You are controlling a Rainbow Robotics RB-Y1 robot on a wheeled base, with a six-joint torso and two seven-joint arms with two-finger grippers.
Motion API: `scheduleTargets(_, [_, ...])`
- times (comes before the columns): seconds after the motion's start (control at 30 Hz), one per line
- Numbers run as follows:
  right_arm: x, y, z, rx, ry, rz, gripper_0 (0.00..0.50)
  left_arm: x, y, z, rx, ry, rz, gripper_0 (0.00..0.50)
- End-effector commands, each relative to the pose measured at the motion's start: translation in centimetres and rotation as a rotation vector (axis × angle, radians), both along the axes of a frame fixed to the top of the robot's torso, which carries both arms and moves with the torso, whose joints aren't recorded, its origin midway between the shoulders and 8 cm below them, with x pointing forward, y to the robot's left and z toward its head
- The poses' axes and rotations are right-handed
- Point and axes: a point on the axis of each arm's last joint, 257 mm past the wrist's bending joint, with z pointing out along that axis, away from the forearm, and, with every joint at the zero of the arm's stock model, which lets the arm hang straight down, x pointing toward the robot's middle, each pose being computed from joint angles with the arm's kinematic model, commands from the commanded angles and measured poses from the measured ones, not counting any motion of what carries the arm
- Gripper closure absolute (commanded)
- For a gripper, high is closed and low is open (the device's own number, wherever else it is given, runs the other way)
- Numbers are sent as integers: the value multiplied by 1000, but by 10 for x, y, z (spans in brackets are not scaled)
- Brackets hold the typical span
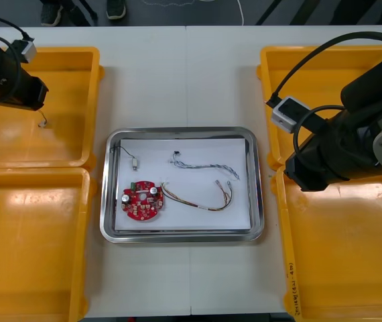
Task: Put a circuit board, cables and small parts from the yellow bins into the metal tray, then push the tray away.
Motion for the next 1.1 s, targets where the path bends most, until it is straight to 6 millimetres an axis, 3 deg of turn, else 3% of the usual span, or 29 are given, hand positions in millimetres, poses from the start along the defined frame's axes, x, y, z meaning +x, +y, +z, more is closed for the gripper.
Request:
scheduleTargets(0.03, [-2,-40,6,19,-13,-128,39,13,2,32,31,-69,5,500])
scheduleTargets(0.17, [-4,-51,3,38,0,-174,40,13,5,32,35,-71,17,493])
scheduleTargets(0.2, [-6,-54,0,51,10,-204,40,13,4,33,32,-72,17,424])
scheduleTargets(0.27, [-8,-55,-3,72,24,-240,39,14,3,33,27,-72,20,0])
scheduleTargets(0.47, [-15,-63,-13,129,60,-360,39,12,0,32,6,-68,34,0])
scheduleTargets(0.77, [-26,-81,-28,186,102,-518,39,8,-5,47,-73,-55,86,0])
scheduleTargets(1.1, [-31,-108,-40,176,96,-630,39,19,-8,46,-181,-4,224,0])
